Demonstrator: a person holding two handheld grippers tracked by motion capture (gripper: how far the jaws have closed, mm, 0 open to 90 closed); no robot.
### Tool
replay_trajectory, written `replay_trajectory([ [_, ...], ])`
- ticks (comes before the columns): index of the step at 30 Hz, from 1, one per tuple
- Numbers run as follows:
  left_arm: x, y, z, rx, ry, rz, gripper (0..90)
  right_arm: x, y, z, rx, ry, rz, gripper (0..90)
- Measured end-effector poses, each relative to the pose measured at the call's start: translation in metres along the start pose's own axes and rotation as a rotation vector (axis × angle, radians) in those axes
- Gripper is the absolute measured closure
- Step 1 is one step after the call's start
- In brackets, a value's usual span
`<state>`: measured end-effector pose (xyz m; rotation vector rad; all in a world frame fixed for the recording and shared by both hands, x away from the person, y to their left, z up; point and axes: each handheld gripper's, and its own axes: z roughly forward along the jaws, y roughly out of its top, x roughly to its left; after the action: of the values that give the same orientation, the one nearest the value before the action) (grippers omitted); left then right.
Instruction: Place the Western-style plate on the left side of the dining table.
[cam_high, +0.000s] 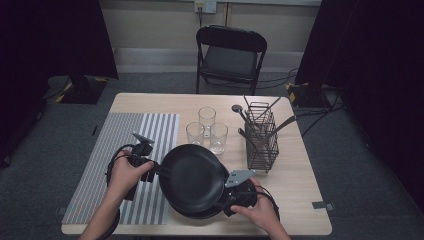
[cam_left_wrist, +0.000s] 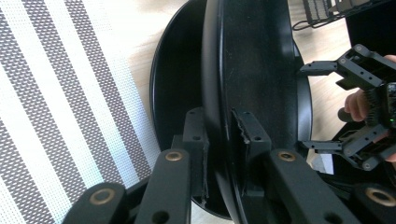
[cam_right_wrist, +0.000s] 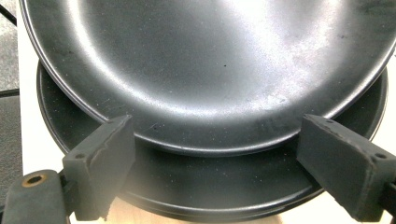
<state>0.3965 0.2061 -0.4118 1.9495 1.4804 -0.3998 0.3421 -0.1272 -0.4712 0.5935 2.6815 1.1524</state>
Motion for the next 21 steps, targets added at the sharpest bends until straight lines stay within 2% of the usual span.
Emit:
replay_trajectory([
  [5, -0.0024, 0.0018, -0.0008, 0.001, -0.003, 0.001, 78.0, -0.0005, 0.0001, 0.0004, -0.001, 0.003, -0.011, 10.9],
  [11, -0.0049, 0.001, -0.0006, -0.015, 0.002, -0.023, 78.2, -0.0004, -0.0007, 0.0007, -0.004, 0.003, -0.008, 10.9],
  [15, -0.0049, 0.0003, -0.0007, -0.018, 0.002, -0.017, 78.2, 0.0001, -0.0018, 0.0005, -0.01, -0.002, -0.008, 10.8],
  [19, -0.0055, 0.0, 0.0018, -0.031, 0.015, -0.035, 77.3, -0.0001, -0.0023, 0.0006, -0.017, 0.002, -0.004, 10.7],
  [21, -0.0038, 0.0, 0.0028, -0.035, 0.005, -0.043, 77.1, -0.0005, -0.0023, 0.0006, -0.021, 0.005, -0.002, 10.5],
])
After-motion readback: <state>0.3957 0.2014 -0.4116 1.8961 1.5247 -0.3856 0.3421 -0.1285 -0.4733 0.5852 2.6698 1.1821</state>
